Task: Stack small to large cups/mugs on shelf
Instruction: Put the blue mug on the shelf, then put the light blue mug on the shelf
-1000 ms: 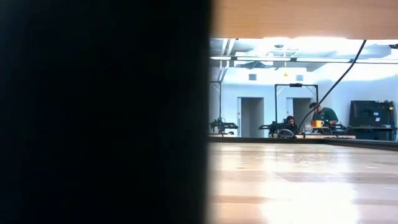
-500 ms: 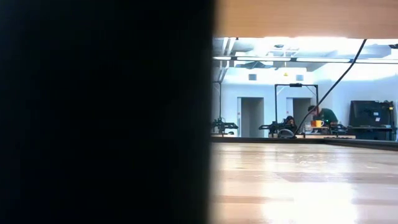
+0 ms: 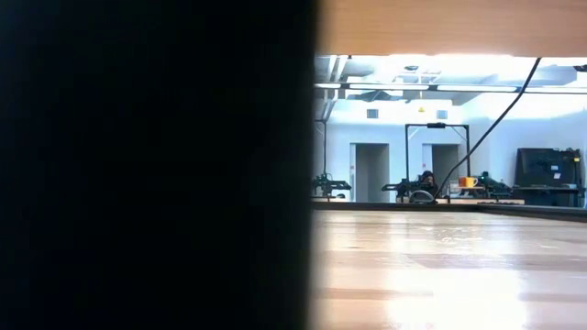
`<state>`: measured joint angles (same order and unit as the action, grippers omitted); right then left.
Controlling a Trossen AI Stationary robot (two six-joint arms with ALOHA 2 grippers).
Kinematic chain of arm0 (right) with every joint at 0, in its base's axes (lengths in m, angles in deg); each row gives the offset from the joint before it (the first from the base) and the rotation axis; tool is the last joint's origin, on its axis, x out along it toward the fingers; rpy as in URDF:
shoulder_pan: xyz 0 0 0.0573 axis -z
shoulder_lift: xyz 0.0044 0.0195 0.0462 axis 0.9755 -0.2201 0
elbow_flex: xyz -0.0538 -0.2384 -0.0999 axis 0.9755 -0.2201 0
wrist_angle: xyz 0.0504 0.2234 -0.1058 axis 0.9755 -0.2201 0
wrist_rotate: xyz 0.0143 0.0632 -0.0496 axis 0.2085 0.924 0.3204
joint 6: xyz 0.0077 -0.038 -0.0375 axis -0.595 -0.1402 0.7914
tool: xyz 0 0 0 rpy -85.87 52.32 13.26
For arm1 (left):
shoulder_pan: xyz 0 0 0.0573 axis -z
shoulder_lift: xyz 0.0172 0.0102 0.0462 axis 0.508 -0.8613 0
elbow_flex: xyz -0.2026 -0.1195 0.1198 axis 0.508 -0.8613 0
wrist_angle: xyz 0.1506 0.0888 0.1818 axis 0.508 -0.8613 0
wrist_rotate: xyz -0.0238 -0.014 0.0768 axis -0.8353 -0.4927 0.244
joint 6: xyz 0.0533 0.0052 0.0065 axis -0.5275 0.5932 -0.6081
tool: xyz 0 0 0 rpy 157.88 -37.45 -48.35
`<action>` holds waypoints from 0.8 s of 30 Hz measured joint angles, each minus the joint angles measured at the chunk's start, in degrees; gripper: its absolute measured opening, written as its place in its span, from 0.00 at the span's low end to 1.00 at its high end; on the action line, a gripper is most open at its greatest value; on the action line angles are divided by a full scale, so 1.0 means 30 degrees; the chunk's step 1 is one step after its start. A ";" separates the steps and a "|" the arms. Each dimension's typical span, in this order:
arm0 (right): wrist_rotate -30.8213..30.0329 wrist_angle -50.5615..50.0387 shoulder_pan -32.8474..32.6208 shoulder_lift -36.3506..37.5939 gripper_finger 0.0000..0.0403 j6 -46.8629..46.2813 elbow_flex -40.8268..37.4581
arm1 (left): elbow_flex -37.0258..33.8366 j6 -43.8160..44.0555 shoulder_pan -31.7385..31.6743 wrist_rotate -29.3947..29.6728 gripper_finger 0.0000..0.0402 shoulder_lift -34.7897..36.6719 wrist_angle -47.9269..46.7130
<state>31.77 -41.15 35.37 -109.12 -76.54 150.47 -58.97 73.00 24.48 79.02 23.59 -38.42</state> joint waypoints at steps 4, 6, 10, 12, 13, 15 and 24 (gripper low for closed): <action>0.0000 0.0007 0.0000 0.0000 0.16 0.0000 0.0000 | -0.0004 -0.0007 0.0003 0.0000 0.27 0.0000 0.0000; -0.0007 0.0007 0.0000 0.0000 0.18 0.0000 0.0000 | -0.0003 0.0000 0.0002 -0.0001 0.27 0.0000 0.0000; -0.0036 0.0000 0.0008 0.0000 0.25 0.0000 0.0000 | 0.0000 -0.0007 -0.0003 0.0000 0.27 0.0000 0.0000; -0.0029 0.0000 0.0015 0.0000 0.29 0.0000 0.0000 | 0.0003 -0.0007 0.0003 -0.0007 0.27 0.0000 0.0000; -0.0029 0.0000 0.0015 0.0000 0.31 0.0000 0.0000 | -0.0004 -0.0007 0.0002 -0.0001 0.27 0.0000 0.0000; -0.0029 -0.0044 0.0015 0.0000 0.35 0.0007 0.0000 | -0.0002 -0.0012 -0.0004 -0.0007 0.27 0.0000 0.0000; -0.0034 -0.0182 0.0015 0.0000 0.45 0.0022 0.0000 | 0.0000 -0.0007 0.0000 -0.0007 0.27 0.0000 0.0000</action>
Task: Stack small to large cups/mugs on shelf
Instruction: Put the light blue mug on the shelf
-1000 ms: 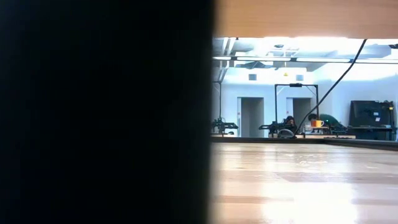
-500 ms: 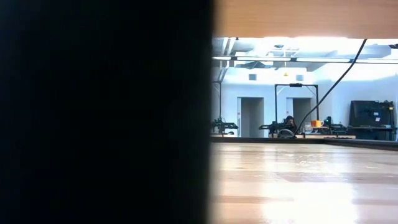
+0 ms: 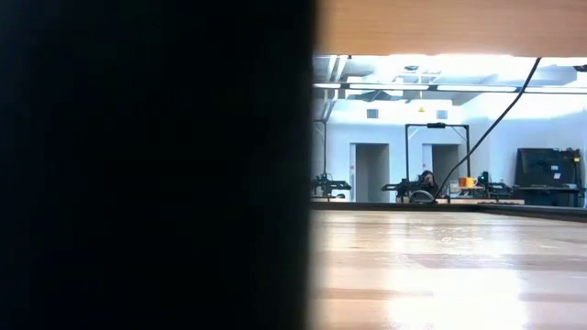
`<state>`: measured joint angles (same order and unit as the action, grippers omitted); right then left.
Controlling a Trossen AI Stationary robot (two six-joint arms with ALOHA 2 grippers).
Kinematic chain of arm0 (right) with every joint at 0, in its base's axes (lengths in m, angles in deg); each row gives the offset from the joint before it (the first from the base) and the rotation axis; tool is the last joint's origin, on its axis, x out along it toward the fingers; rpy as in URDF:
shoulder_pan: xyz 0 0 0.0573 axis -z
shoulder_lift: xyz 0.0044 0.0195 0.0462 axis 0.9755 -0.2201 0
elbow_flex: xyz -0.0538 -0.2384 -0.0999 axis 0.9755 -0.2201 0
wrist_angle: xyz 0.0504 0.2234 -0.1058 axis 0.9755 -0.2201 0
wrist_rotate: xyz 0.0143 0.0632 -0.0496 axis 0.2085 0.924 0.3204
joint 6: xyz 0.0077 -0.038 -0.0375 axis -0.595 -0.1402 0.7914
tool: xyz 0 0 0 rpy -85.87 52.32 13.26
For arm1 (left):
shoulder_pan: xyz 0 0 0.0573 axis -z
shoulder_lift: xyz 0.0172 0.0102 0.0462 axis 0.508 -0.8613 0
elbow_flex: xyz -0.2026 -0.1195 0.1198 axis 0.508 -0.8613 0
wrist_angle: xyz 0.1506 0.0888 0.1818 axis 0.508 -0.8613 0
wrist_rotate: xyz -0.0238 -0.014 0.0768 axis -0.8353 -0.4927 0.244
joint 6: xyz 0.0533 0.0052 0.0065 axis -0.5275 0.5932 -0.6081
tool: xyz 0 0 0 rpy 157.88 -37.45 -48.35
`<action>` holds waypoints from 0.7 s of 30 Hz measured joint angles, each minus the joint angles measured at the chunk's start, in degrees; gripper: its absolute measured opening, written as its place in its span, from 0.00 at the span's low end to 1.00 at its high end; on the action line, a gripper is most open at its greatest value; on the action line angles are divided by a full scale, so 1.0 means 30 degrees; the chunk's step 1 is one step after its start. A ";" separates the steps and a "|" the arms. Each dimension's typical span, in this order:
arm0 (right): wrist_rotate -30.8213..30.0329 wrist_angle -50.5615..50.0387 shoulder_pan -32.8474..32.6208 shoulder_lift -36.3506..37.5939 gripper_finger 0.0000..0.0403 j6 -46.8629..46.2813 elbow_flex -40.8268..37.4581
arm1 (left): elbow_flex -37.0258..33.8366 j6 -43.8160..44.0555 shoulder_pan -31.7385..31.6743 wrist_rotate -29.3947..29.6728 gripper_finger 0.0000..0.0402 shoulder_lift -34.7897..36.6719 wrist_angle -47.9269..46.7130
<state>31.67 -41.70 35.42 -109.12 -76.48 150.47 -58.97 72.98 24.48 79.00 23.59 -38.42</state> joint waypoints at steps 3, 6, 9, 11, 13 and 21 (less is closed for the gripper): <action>0.0019 -0.0022 0.0000 0.0000 0.46 0.0015 0.0000 | -0.0004 0.0000 -0.0004 0.0000 0.27 0.0000 0.0000; 0.0027 -0.0222 0.0000 0.0000 0.47 0.0022 0.0171 | 0.0000 0.0007 -0.0001 0.0000 0.27 0.0000 -0.0003; 0.0002 -0.0441 0.0013 0.0007 0.47 0.0214 0.0816 | -0.0002 0.0007 0.0003 0.0000 0.27 0.0000 0.0000; -0.0137 -0.0685 0.0127 0.0007 0.47 0.0557 0.1283 | -0.0002 0.0007 -0.0002 0.0000 0.27 0.0000 -0.0001; -0.0281 -0.0753 0.0271 0.0007 0.47 0.0929 0.1812 | -0.0001 0.0015 -0.0001 0.0000 0.27 0.0000 0.0000; -0.1037 -0.4379 0.1261 0.0022 0.48 0.1712 0.4357 | 0.0000 0.0000 0.0003 0.0000 0.27 0.0000 0.0000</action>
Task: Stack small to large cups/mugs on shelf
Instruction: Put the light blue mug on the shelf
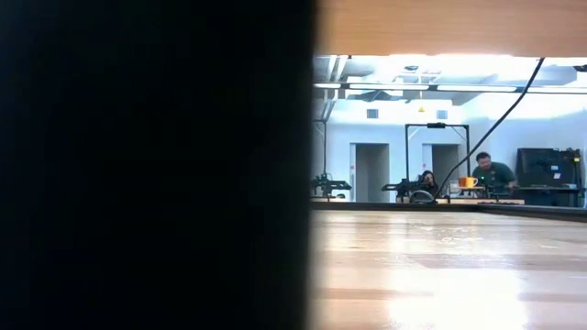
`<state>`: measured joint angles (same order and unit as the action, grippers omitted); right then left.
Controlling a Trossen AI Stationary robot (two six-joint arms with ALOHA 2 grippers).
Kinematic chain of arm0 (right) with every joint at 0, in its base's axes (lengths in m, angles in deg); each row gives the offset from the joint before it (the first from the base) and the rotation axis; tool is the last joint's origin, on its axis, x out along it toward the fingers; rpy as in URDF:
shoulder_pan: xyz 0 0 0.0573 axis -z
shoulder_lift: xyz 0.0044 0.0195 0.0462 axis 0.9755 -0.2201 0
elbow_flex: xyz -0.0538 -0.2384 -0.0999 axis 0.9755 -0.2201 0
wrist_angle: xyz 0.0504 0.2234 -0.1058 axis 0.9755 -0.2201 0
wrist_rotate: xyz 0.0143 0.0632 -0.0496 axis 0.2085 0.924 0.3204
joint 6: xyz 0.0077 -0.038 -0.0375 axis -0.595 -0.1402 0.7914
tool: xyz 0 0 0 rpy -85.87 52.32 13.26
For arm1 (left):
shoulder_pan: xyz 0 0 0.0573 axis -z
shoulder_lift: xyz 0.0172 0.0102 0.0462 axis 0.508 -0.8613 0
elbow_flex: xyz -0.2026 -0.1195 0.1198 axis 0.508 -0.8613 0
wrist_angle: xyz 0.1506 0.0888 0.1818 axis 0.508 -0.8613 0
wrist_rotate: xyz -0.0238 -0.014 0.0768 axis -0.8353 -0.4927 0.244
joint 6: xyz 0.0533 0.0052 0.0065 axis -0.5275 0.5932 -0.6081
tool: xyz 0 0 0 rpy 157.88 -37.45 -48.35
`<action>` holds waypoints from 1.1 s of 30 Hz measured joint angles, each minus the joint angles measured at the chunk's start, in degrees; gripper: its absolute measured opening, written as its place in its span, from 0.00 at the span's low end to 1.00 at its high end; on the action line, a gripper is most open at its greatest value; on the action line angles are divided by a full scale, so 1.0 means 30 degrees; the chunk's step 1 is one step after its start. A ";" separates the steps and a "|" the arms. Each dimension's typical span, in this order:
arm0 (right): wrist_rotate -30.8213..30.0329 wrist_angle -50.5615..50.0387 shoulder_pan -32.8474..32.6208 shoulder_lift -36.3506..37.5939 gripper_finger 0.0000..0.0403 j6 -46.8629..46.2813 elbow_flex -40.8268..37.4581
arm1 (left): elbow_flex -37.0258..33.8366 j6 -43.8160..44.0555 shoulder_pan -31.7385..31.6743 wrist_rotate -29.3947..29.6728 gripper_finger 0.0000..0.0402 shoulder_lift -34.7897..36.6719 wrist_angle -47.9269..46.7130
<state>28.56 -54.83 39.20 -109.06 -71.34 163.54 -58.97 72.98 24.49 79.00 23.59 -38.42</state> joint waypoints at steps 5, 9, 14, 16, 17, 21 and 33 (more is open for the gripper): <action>-0.2543 -0.0775 0.1057 -0.0003 0.48 0.3599 0.1687 | 0.0001 0.0000 -0.0007 0.0000 0.27 0.0000 0.0000; -0.5032 -0.0401 0.2155 0.0022 0.48 0.7763 0.3401 | -0.0001 -0.0003 -0.0007 0.0000 0.27 0.0000 0.0000; -0.6795 0.1217 0.3831 -0.0007 0.47 1.3941 0.5328 | -0.0005 -0.0024 -0.0001 0.0000 0.27 0.0000 0.0000; -0.6931 0.2371 0.4545 0.0015 0.47 1.6152 0.5996 | -0.0004 -0.0080 -0.0007 0.0000 0.27 0.0000 0.0000; -0.6926 0.3070 0.4950 0.0005 0.46 1.6883 0.6310 | -0.0004 -0.0080 -0.0007 0.0000 0.27 0.0000 0.0000; -0.6877 0.6949 0.7341 0.0007 0.46 1.8099 0.7308 | -0.0005 -0.0087 -0.0007 0.0000 0.27 0.0000 -0.0006; 0.0812 1.1109 1.4515 -0.2994 0.45 1.8584 0.7323 | -0.0004 -0.0095 -0.0004 0.0000 0.27 0.0000 0.0000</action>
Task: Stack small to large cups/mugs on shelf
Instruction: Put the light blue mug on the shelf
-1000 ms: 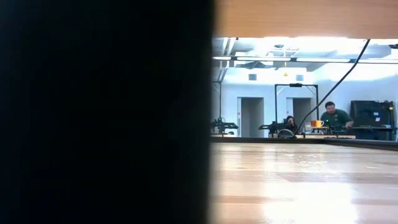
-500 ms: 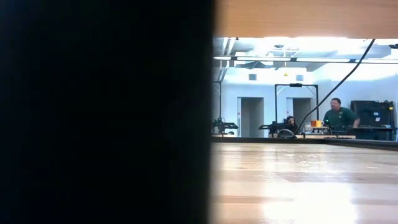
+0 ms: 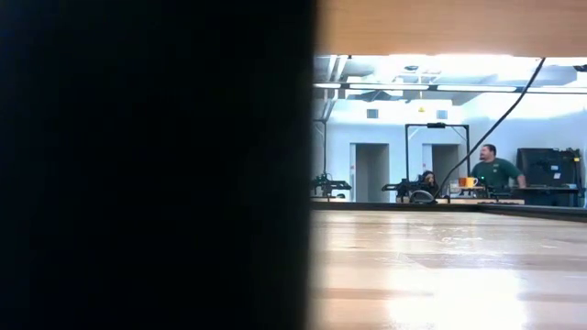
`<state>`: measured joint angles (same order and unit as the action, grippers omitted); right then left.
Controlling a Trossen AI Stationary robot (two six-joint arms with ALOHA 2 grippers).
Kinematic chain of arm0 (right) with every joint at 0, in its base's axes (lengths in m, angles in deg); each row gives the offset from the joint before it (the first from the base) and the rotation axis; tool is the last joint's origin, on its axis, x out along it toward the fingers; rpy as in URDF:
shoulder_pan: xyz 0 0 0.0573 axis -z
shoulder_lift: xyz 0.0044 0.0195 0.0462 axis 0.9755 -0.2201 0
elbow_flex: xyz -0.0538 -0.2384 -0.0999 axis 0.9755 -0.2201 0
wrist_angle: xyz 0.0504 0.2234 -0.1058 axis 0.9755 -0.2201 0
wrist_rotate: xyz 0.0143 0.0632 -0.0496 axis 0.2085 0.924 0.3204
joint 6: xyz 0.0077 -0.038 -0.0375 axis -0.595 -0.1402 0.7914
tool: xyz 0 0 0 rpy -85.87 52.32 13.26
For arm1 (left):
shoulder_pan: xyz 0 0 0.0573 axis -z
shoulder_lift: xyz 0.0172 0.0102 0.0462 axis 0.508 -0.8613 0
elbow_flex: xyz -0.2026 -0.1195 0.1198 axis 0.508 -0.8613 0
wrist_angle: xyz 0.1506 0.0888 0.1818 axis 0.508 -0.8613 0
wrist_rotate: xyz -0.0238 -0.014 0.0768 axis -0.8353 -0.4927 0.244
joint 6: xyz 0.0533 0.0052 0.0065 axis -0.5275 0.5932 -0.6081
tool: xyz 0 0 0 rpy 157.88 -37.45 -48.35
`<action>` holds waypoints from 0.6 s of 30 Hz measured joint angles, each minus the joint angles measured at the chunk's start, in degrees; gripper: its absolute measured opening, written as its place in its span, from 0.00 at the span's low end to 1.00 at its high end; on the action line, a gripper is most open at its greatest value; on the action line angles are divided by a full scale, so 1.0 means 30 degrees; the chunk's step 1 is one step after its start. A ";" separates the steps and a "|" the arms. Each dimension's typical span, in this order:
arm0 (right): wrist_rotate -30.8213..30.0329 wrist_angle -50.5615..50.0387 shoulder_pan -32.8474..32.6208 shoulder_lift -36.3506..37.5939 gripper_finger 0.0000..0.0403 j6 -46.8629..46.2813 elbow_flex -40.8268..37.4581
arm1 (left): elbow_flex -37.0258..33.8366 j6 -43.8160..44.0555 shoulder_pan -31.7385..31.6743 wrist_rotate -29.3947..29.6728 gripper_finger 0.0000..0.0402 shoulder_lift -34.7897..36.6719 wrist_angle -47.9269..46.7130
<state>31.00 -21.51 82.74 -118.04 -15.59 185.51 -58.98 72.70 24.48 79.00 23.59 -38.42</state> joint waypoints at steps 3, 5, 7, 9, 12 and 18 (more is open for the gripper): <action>0.0146 -0.0653 0.0778 -0.1499 0.45 -0.0097 -0.0010 | 0.0005 0.0000 0.0003 0.0000 0.27 0.0001 0.0000; 0.0150 -0.1376 0.1088 -0.2415 0.45 -0.0089 -0.0037 | 0.0000 0.0000 -0.0001 0.0000 0.27 0.0005 0.0000; 0.0200 -0.1833 0.1266 -0.3093 0.45 0.0279 -0.0037 | 0.0000 0.0000 0.0004 0.0000 0.27 0.0007 0.0000; 0.0222 -0.1683 0.1345 -0.3602 0.45 0.0918 -0.0037 | 0.0001 0.0000 -0.0004 0.0000 0.27 0.0007 0.0000; 0.0211 -0.1488 0.1626 -0.3944 0.45 0.1618 -0.0037 | 0.0000 0.0013 0.0002 0.0000 0.27 0.0007 0.0000; 0.0261 -0.1741 0.2382 -0.3262 0.45 0.1005 -0.0030 | 0.0007 0.0100 -0.0004 0.0000 0.27 0.0007 0.0000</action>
<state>31.78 -26.73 89.89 -127.82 -12.57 185.42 -58.96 73.00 24.47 79.00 23.61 -38.42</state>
